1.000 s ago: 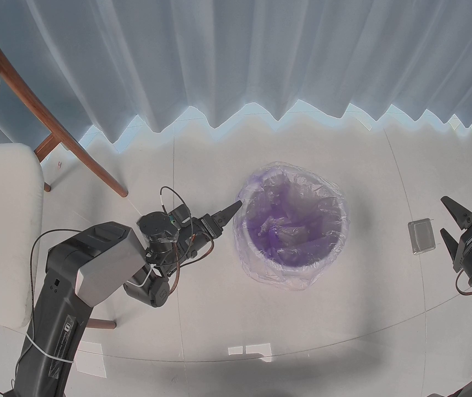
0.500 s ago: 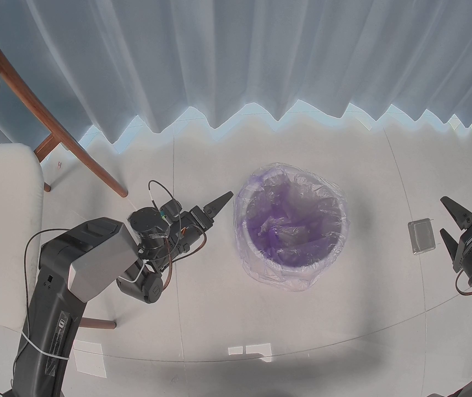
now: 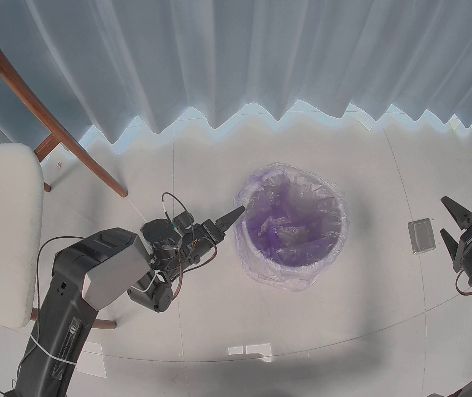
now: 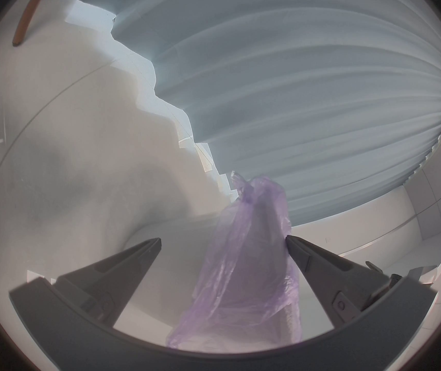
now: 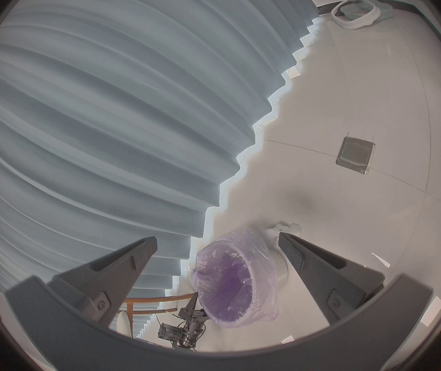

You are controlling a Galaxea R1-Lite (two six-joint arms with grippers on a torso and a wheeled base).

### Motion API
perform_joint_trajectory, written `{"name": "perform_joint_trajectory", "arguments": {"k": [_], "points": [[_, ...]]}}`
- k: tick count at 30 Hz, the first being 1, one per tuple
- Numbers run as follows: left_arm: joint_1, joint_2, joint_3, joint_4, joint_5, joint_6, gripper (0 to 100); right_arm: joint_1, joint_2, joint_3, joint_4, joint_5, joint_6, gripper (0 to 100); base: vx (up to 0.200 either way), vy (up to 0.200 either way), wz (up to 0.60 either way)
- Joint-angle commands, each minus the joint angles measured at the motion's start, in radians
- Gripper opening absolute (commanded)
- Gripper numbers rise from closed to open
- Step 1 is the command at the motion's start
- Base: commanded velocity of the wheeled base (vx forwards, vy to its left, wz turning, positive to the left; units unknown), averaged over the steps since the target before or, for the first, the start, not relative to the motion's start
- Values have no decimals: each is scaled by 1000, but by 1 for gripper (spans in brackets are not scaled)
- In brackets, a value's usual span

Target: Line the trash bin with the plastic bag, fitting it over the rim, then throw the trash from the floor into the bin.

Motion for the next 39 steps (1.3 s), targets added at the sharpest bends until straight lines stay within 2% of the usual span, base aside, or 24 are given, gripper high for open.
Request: {"name": "perform_joint_trajectory", "arguments": {"k": [1,9,25,31,39], "points": [[-1,35,-25,1,1,0,100,0,2,18,-6,0,0,100,0,0,0],[-2,50,-41,7,1,0,100,0,5,18,-6,0,0,100,0,0,0],[19,-1,-65,23,99,-14,100,0,7,18,10,2,0,100,0,0,0],[5,-62,-25,0,111,-74,100,0,7,18,10,2,0,100,0,0,0],[1,-130,42,27,99,-75,100,0,5,18,10,2,0,100,0,0,0]]}}
